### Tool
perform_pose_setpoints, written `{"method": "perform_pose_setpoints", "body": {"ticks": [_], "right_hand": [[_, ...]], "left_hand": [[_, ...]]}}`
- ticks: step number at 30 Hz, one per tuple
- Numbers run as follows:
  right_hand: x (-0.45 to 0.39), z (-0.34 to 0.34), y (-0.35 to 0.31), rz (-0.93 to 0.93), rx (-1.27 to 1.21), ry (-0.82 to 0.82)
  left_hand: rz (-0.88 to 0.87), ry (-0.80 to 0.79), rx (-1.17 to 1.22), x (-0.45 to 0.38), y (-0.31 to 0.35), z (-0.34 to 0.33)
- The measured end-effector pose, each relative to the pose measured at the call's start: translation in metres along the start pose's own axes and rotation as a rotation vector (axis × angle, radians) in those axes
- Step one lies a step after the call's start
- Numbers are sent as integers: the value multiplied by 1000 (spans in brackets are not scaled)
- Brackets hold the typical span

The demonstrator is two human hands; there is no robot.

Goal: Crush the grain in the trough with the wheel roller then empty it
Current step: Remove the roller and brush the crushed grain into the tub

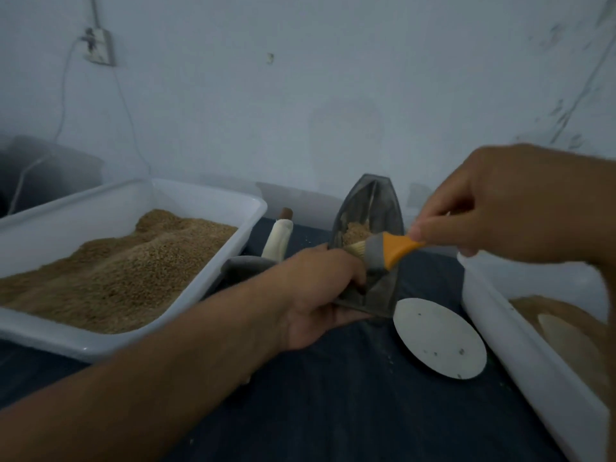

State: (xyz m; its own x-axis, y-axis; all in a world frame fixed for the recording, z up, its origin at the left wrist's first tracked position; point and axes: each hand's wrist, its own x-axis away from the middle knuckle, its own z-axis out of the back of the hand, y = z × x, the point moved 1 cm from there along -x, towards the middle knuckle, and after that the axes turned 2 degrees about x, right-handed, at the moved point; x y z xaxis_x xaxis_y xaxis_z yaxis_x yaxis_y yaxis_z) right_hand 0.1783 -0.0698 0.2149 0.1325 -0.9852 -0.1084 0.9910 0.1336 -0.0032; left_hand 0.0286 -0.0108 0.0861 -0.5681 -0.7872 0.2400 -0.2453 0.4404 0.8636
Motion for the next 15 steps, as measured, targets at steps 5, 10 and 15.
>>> {"method": "perform_pose_setpoints", "body": {"ticks": [5,10,15], "right_hand": [[-5,36,-25,58,-47,80],[-48,40,-30,53,-226,254],[-112,3,-48,11,-606,159]], "left_hand": [[-116,52,-72,35,39,9],[-240,155,-139,66,76,46],[-284,322,-203,85,103,103]]}}
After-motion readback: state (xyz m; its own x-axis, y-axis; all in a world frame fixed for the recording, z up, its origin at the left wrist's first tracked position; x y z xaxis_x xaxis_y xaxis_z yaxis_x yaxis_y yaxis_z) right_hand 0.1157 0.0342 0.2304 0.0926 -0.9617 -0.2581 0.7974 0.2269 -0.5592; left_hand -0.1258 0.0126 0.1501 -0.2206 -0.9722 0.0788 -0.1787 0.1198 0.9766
